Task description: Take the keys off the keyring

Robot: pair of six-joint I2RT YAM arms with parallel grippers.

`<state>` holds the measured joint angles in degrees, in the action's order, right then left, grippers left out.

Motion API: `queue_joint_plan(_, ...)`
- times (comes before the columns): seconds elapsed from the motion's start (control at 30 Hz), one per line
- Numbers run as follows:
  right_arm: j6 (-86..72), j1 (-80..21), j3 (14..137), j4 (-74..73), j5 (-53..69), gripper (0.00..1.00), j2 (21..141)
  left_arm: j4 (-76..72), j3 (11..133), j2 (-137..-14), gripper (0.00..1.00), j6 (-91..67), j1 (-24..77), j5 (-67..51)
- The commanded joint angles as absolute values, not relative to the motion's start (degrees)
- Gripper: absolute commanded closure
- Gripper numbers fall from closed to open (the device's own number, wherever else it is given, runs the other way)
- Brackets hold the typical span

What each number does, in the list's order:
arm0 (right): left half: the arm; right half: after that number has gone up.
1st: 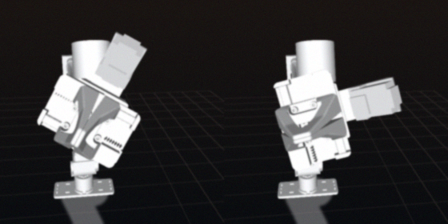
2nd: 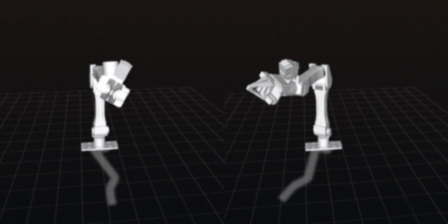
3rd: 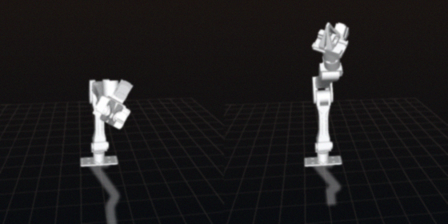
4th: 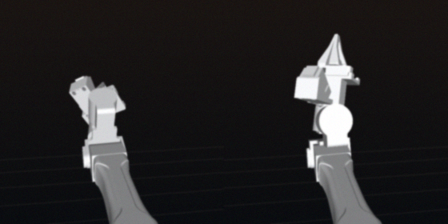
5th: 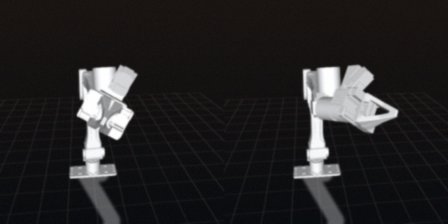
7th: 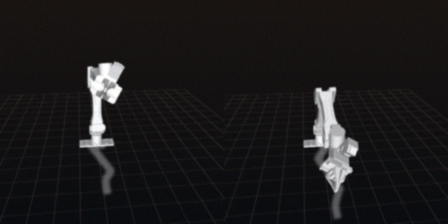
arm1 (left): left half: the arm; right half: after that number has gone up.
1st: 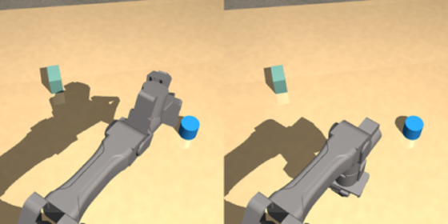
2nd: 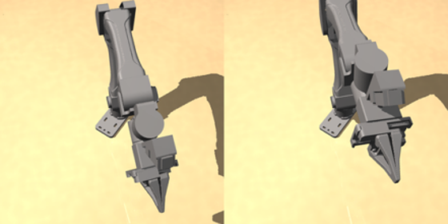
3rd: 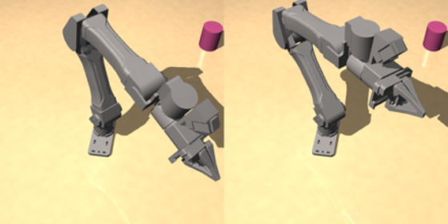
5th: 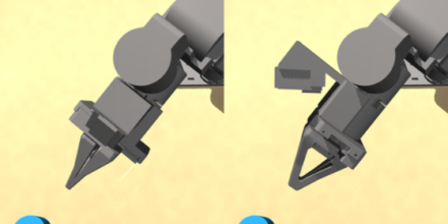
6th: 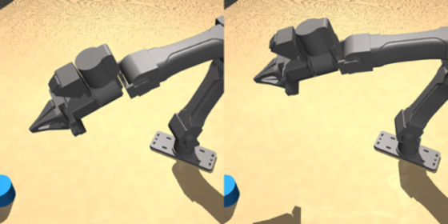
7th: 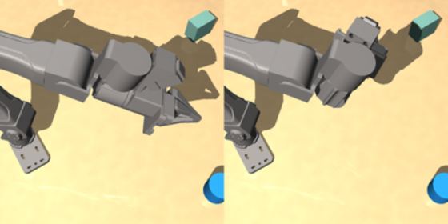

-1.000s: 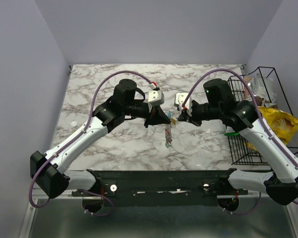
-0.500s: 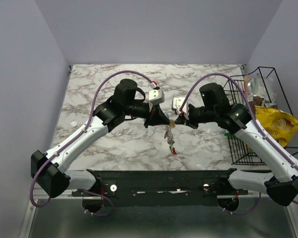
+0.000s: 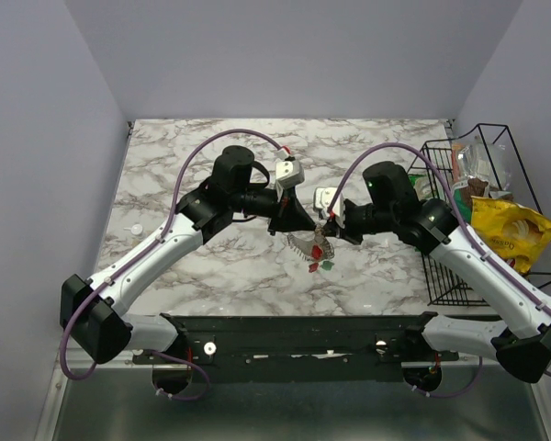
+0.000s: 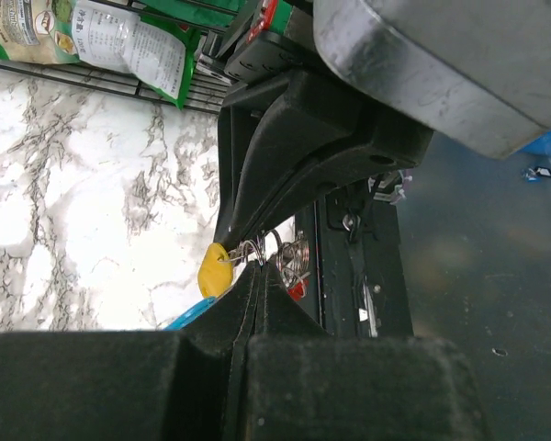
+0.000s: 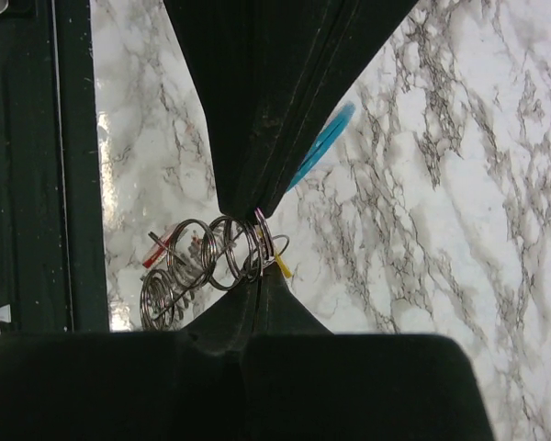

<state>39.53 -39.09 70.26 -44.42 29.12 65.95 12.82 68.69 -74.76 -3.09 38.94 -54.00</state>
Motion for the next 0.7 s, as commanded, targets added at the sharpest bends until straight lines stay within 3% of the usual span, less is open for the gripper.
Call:
queue_joint_plan(0.0, 37.97, -40.34, 71.19, -45.26, 27.42, 0.99, 66.36, 7.91, 68.82, -74.79, 1.0, -5.45, 38.5, -57.3)
queue_joint_plan(0.37, 37.44, -41.66, 74.09, -46.14, 29.53, 0.99, 66.53, 8.09, 68.12, -74.88, 1.0, -4.57, 38.5, -57.22)
queue_joint_plan(0.67, 37.53, -41.22, 72.6, -43.42, 21.18, 0.99, 63.37, 10.55, 67.5, -73.74, 1.0, -2.11, 38.58, -56.6)
